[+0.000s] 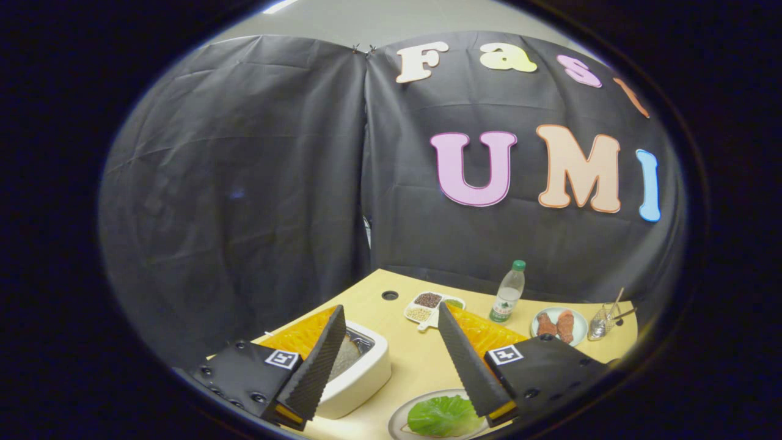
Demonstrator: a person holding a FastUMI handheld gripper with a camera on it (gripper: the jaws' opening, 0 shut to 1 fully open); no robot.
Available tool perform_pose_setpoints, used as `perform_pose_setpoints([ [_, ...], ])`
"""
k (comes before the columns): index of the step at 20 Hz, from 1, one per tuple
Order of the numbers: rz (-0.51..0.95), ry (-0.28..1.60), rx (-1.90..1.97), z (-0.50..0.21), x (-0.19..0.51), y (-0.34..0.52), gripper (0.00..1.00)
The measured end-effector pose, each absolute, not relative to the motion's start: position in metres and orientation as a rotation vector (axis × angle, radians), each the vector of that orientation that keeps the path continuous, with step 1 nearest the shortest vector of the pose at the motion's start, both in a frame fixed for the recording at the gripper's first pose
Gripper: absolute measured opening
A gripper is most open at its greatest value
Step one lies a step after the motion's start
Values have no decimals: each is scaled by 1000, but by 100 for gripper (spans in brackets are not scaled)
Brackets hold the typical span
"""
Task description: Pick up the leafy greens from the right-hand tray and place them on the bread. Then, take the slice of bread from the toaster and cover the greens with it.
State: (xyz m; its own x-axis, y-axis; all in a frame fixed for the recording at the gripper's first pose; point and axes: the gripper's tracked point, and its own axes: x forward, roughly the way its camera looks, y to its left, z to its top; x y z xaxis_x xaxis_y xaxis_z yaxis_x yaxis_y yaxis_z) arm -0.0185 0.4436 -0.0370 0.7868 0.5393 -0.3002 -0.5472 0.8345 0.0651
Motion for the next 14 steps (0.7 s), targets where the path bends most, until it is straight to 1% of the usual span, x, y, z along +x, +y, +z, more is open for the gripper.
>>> perform_pose_setpoints([
  [14,634,315,-18,-35,-37,461,96],
])
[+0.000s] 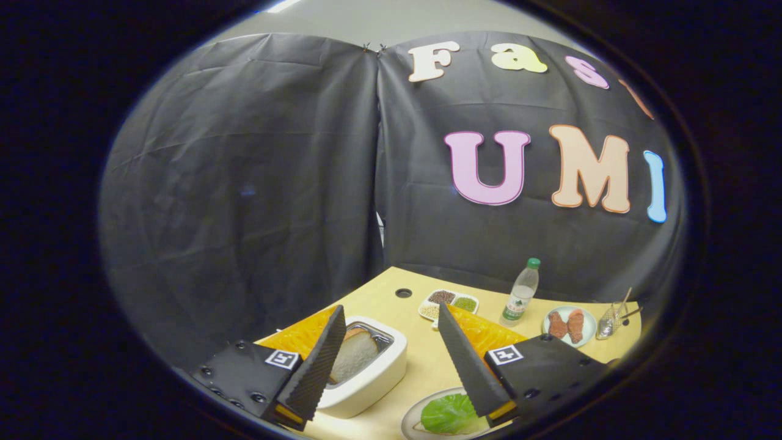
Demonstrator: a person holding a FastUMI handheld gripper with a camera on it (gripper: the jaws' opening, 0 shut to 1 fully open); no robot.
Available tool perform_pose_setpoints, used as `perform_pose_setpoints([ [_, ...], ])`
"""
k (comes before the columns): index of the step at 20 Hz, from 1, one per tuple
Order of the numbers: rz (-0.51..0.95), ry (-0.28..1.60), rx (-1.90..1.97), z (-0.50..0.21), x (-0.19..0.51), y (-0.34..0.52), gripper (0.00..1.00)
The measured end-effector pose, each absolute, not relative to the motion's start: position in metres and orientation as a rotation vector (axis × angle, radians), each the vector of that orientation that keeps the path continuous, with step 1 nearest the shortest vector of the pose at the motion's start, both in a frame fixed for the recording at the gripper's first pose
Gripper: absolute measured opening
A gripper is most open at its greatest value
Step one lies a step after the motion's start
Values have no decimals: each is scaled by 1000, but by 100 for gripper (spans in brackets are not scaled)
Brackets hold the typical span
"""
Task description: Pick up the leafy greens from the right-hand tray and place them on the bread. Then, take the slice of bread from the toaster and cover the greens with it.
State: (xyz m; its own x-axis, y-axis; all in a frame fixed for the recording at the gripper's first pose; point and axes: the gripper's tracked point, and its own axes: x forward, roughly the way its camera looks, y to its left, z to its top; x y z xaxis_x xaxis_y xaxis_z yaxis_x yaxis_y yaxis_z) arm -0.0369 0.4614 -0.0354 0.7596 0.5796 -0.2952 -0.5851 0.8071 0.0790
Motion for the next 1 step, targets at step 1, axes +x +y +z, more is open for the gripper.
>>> perform_pose_setpoints([
  [1,635,312,-19,-35,-37,461,96],
])
